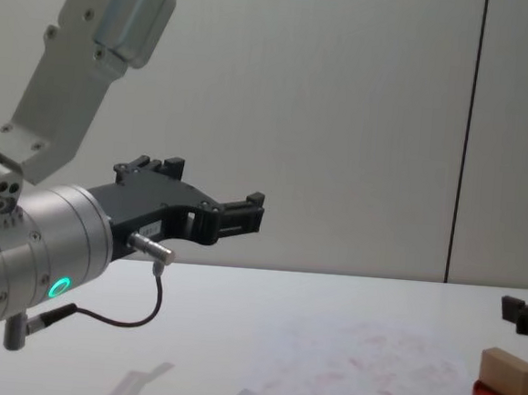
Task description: Use the one hand to pick up the stamp and affix it onto the A4 paper.
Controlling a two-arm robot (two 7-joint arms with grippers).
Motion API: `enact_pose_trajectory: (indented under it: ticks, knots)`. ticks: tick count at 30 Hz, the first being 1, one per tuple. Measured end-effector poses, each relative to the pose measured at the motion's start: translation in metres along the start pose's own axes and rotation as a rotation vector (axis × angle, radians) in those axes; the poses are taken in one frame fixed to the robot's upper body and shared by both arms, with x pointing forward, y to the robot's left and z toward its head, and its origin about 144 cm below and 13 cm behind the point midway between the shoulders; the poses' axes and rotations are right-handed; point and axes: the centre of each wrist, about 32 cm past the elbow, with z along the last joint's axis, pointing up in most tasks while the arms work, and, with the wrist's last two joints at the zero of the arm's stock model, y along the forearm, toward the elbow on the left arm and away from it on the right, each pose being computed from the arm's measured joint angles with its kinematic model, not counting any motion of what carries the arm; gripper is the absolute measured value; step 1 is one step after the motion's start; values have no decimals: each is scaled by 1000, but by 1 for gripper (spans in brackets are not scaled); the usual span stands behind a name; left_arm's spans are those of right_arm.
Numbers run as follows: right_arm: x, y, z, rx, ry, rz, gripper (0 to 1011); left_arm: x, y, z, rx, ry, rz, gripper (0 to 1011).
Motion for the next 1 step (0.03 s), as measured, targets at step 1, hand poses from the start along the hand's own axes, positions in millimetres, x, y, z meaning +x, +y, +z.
enact_pose_trajectory:
  ticks: [1]
  knots:
    - [0, 0, 0, 2, 1, 1, 1001, 0, 0, 0, 0, 0, 0, 993]
